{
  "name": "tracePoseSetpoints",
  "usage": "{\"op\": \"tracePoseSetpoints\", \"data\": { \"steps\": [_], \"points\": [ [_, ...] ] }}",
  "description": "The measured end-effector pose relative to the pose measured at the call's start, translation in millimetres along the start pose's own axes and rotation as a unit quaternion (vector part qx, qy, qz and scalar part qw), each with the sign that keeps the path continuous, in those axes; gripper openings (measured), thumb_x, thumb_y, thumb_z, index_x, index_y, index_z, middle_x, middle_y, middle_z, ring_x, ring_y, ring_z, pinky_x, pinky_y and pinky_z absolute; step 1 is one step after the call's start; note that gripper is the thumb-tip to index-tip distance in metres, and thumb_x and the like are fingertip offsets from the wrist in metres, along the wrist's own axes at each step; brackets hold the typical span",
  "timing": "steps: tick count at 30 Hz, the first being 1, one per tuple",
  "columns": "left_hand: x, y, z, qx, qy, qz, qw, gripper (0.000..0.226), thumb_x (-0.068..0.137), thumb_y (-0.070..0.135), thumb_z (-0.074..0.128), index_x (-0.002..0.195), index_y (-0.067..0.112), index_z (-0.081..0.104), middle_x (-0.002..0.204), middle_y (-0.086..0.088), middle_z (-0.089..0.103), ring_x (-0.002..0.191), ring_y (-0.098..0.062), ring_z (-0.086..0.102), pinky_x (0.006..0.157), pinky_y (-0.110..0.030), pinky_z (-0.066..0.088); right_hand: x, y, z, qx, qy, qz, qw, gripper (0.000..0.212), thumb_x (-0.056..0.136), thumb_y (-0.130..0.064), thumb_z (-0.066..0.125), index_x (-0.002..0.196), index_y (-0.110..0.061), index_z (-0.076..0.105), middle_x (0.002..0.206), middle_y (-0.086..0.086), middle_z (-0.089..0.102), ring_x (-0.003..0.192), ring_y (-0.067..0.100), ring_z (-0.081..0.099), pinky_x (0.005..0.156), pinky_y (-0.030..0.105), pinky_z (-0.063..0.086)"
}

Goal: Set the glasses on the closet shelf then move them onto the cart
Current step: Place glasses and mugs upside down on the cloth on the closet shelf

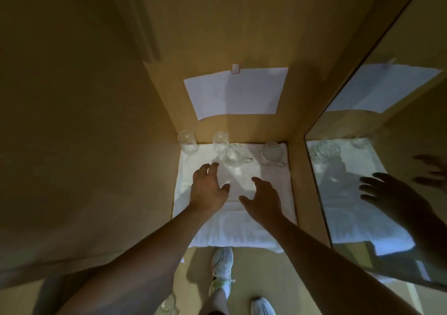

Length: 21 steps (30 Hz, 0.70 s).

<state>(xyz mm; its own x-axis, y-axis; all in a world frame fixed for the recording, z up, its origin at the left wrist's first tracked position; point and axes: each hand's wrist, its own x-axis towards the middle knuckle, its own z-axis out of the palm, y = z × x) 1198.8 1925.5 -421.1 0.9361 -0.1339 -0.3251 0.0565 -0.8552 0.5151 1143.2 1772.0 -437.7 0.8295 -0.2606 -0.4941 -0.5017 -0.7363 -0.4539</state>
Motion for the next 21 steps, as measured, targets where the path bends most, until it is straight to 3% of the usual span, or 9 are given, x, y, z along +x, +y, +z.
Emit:
{"op": "tracePoseSetpoints", "data": {
  "steps": [6, 21],
  "points": [
    [59, -18, 9, -0.027, 0.001, -0.017, 0.999, 0.07, 0.09, 0.032, 0.07, 0.151, 0.014, 0.04, 0.151, -0.007, 0.047, 0.141, -0.026, 0.038, 0.113, -0.038, 0.035, 54, -11, 20, 0.013, -0.006, 0.018, 1.0, 0.077, 0.092, -0.047, 0.065, 0.155, -0.019, 0.03, 0.154, 0.007, 0.039, 0.141, 0.027, 0.039, 0.113, 0.035, 0.034],
    [184, -68, 81, -0.105, 0.02, -0.072, 0.992, 0.076, 0.091, 0.038, 0.072, 0.155, 0.017, 0.035, 0.159, -0.005, 0.037, 0.148, -0.022, 0.031, 0.119, -0.035, 0.024, 191, 17, 72, 0.085, 0.04, 0.08, 0.992, 0.07, 0.089, -0.033, 0.072, 0.15, -0.019, 0.04, 0.146, 0.009, 0.05, 0.133, 0.026, 0.049, 0.107, 0.035, 0.041]
  ]
}}
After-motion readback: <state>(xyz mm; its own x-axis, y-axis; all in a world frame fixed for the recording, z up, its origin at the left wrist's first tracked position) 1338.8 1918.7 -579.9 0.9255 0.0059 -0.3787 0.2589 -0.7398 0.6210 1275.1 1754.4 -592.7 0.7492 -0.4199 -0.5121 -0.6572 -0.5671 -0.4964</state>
